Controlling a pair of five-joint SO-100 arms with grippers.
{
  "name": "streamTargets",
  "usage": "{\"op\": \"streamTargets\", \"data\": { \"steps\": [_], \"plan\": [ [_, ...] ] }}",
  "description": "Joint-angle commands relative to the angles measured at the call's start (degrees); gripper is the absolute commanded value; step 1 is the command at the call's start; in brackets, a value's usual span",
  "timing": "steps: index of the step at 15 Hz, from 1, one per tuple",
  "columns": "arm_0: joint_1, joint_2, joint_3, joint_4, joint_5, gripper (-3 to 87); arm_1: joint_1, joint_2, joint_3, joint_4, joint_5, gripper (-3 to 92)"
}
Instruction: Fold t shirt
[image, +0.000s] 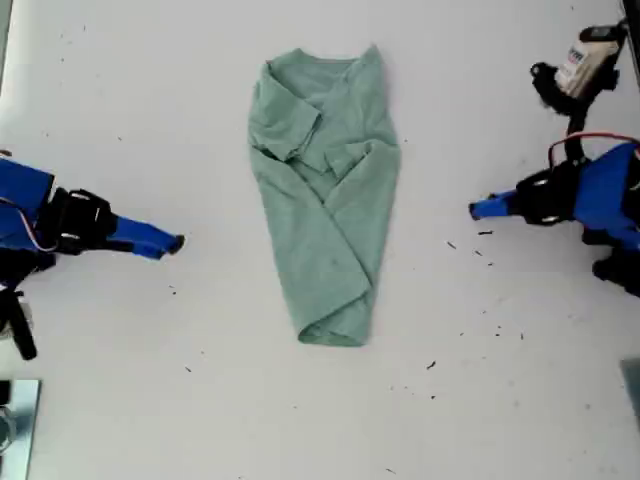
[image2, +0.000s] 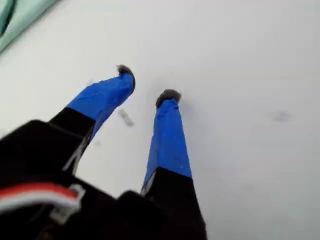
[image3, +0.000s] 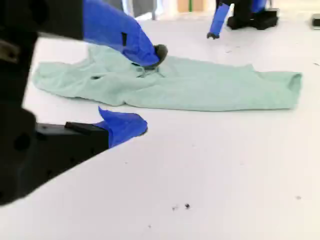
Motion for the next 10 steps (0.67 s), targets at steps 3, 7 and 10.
{"op": "streamTargets", "data": {
  "steps": [3,7,10],
  "plan": [
    [0.6,0.5,0.3,0.4,-1.6,6.0,-10.4,0.9,2.7,0.4,23.4,12.4],
    [-6.2,0.7,-0.4,-0.7,5.6,3.4,-7.6,1.0,1.4,1.1,27.9,2.4],
    [-6.0,-2.5,-10.3,-3.3,2.4,-0.2,-12.0,-5.5,-14.5,2.6,29.1,2.2]
  ]
}}
